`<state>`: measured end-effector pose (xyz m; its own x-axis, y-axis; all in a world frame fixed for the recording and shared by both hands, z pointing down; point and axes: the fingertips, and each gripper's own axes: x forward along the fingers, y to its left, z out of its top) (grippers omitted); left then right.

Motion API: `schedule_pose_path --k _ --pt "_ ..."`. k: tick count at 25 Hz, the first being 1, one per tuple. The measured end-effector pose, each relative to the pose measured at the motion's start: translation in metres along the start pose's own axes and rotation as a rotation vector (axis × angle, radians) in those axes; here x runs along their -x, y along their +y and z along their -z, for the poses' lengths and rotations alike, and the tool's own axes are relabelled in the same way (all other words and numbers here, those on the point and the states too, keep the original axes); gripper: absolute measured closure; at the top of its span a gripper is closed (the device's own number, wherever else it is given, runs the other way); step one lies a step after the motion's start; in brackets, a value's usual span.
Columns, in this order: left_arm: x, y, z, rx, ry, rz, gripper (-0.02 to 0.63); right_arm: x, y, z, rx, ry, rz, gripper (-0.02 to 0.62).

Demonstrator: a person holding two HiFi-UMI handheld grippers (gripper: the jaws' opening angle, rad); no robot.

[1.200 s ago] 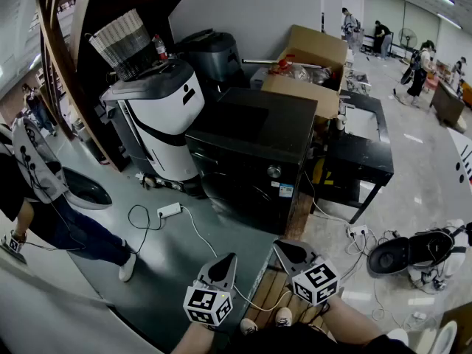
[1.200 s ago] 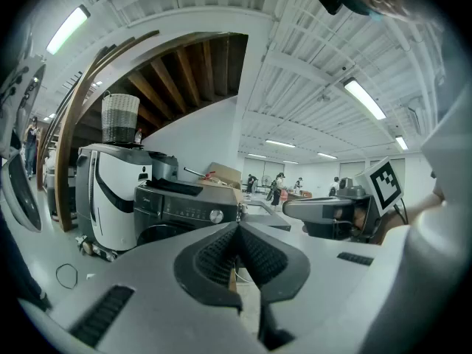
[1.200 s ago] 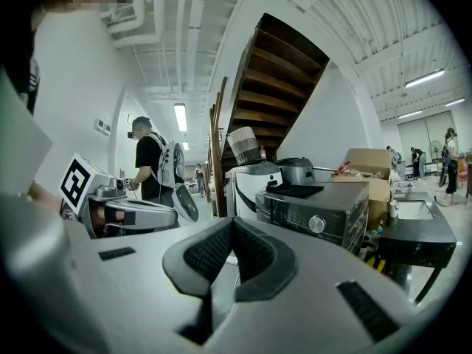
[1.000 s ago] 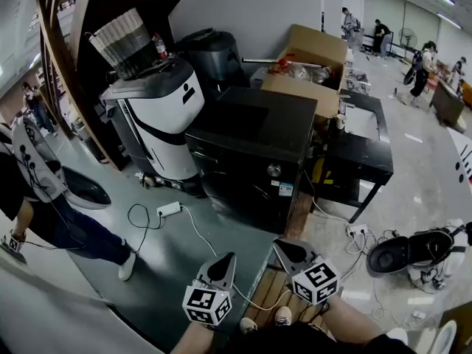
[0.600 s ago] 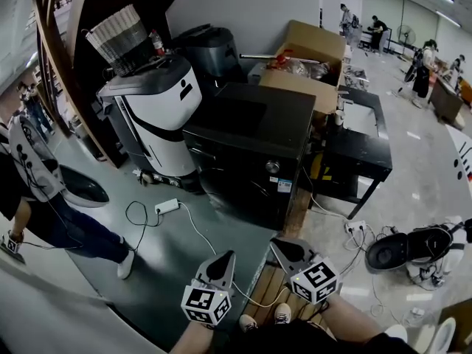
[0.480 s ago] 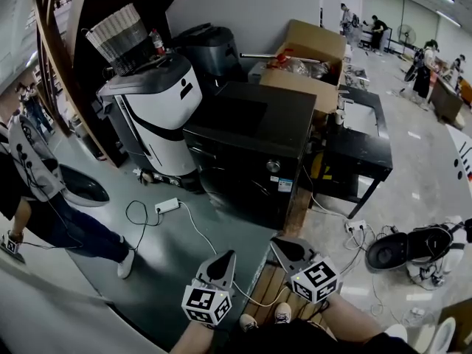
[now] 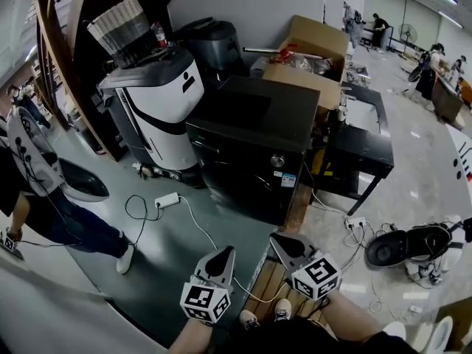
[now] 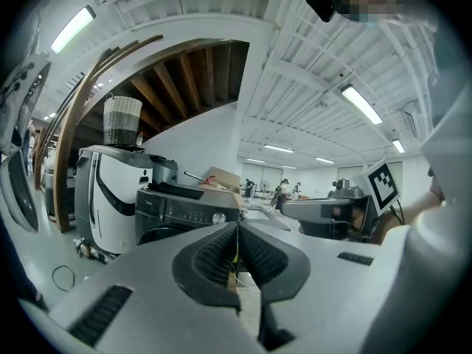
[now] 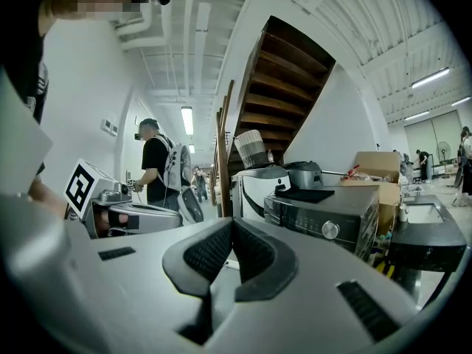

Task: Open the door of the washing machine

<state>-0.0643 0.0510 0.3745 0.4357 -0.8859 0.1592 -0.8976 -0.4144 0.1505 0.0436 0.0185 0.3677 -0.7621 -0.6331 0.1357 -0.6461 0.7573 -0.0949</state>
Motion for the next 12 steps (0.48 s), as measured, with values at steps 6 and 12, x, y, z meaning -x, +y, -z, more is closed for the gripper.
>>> schedule_pose_path --k 6,12 --pt "0.011 0.009 0.001 0.001 -0.006 0.010 0.588 -0.007 0.013 -0.004 0.005 -0.023 0.001 0.578" --pt "0.021 0.022 0.003 -0.010 0.001 0.019 0.530 -0.014 0.023 -0.004 0.009 -0.042 0.021 0.557"
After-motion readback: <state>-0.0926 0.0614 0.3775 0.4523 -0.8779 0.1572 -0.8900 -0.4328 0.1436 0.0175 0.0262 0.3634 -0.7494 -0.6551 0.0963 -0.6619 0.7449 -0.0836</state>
